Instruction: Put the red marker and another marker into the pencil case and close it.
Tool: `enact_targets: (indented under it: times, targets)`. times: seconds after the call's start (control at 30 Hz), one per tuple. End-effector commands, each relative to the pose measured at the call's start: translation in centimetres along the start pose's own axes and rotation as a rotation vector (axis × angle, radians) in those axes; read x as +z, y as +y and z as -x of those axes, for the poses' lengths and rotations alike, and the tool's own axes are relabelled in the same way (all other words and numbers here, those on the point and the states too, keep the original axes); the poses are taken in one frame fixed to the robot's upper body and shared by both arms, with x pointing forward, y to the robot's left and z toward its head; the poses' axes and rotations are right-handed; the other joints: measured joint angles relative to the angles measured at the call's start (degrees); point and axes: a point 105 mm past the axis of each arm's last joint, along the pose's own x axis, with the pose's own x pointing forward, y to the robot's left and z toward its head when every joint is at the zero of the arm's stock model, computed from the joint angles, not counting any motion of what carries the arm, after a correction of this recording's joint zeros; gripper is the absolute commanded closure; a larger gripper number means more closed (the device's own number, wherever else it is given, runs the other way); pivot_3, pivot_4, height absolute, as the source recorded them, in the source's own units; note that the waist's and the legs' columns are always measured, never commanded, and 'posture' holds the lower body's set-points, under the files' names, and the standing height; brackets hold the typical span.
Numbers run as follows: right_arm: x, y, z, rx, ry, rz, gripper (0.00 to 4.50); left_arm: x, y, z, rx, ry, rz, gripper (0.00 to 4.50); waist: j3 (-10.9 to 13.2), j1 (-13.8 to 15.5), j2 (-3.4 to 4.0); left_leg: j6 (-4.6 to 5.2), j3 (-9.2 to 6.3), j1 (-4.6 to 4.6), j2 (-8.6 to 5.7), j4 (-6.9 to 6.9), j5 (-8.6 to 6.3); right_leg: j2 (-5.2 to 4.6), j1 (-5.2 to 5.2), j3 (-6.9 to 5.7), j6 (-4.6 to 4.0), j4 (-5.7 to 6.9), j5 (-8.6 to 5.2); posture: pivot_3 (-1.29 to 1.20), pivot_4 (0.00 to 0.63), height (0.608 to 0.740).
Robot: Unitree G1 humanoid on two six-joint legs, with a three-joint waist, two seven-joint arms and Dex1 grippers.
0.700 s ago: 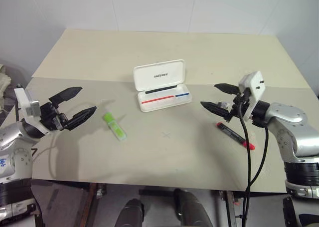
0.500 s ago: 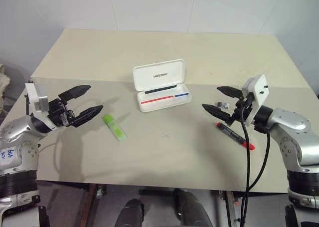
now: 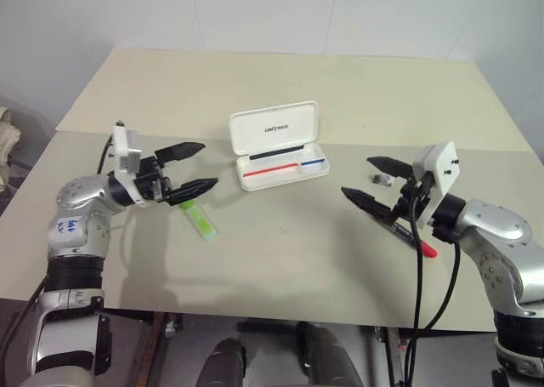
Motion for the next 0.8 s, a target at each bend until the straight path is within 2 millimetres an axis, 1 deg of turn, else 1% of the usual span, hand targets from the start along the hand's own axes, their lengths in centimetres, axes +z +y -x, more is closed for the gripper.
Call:
enact_targets:
  times: [0.03,0.1,0.2,0.27,0.37,0.43,0.53,0.67,0.8]
  targets:
    - [2.1,1.3,1.5,0.031,-0.043,0.066,0.0,0.3,0.7,-1.8,-0.06,0.019,-0.034,0.02,0.02,0.16,-0.02,0.0,0.0,-0.03,-0.01,0.02,0.0,0.0,0.0,0.0,0.03,-0.03,0.02,0.0,0.15,0.74]
    - [2.1,2.1,2.2,0.043,-0.039,0.063,0.0,-0.2,1.2,-2.6,-0.077,0.037,-0.025,0.02,0.03,0.7,-0.04,0.0,0.0,-0.03,-0.04,0.06,0.0,0.0,0.02,0.0,0.06,-0.04,0.03,0.0,0.15,0.74]
    - [1.4,3.0,3.7,0.056,-0.003,0.068,0.0,-1.1,1.7,-4.1,-0.105,0.086,-0.029,0.02,0.03,1.17,-0.06,0.02,0.03,-0.02,-0.06,0.09,-0.01,0.0,0.06,0.02,0.1,-0.09,0.05,0.0,0.15,0.74]
    - [1.5,3.6,4.3,0.073,-0.006,0.063,0.0,-1.4,1.9,-4.9,-0.125,0.104,-0.028,0.02,0.04,1.11,-0.07,0.04,0.06,-0.04,-0.07,0.13,-0.02,0.01,0.1,0.03,0.15,-0.15,0.09,0.0,0.15,0.74]
    - [1.4,3.5,4.8,0.05,-0.001,0.076,0.0,-1.7,1.6,-6.2,-0.172,0.111,-0.015,0.02,0.07,1.1,-0.12,0.07,0.08,-0.06,-0.08,0.27,-0.03,0.01,0.12,0.06,0.21,-0.14,0.12,0.0,0.15,0.74]
    - [1.2,3.1,5.1,0.029,0.014,0.085,0.0,-2.2,1.2,-6.9,-0.208,0.124,-0.005,0.02,0.07,1.12,-0.12,0.13,0.07,-0.11,-0.08,0.49,-0.06,0.02,0.15,0.05,0.24,-0.1,0.13,0.0,0.15,0.74]
    - [1.1,2.8,5.1,-0.006,0.012,0.09,0.0,-3.4,0.6,-7.5,-0.248,0.175,0.003,0.02,0.07,1.12,-0.12,0.14,0.08,-0.14,-0.12,0.62,-0.07,0.01,0.2,0.08,0.31,-0.12,0.18,0.0,0.15,0.74]
    - [0.8,3.0,5.0,-0.021,0.016,0.089,0.0,-4.6,0.3,-7.9,-0.263,0.243,0.043,0.02,0.08,1.12,-0.14,0.15,0.09,-0.13,-0.12,0.64,-0.06,0.02,0.19,0.1,0.31,-0.09,0.2,0.0,0.15,0.74]
    - [0.6,2.9,5.0,-0.047,0.013,0.09,0.0,-5.3,0.5,-8.2,-0.246,0.297,0.041,0.02,0.08,1.17,-0.14,0.15,0.09,-0.13,-0.12,0.64,-0.06,0.02,0.19,0.11,0.32,-0.07,0.2,0.0,0.15,0.74]
